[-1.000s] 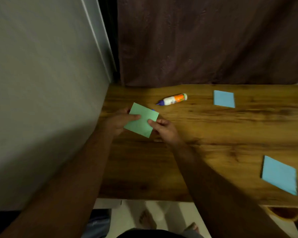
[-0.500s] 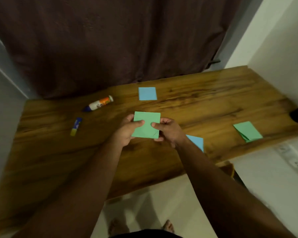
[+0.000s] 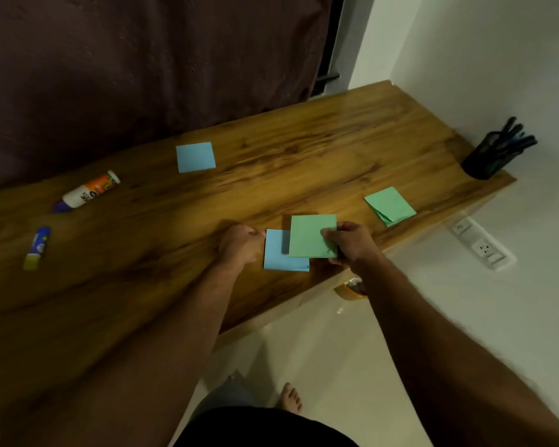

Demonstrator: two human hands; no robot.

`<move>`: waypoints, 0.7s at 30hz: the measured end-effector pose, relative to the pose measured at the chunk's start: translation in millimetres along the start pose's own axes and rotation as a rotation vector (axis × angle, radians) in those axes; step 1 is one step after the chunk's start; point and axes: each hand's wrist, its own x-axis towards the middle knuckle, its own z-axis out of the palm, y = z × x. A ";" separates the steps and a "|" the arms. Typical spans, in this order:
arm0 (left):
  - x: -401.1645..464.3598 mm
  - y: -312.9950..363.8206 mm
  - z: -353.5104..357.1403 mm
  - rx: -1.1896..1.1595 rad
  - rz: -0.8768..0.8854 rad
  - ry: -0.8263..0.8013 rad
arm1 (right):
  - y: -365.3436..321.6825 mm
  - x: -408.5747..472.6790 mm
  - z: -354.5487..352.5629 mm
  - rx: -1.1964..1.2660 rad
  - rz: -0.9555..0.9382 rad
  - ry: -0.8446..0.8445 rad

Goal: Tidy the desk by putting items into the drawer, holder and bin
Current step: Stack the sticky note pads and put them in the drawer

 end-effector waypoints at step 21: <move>13.0 30.1 0.9 -0.348 -0.001 -0.412 | 5.8 5.6 30.5 0.150 -0.047 0.121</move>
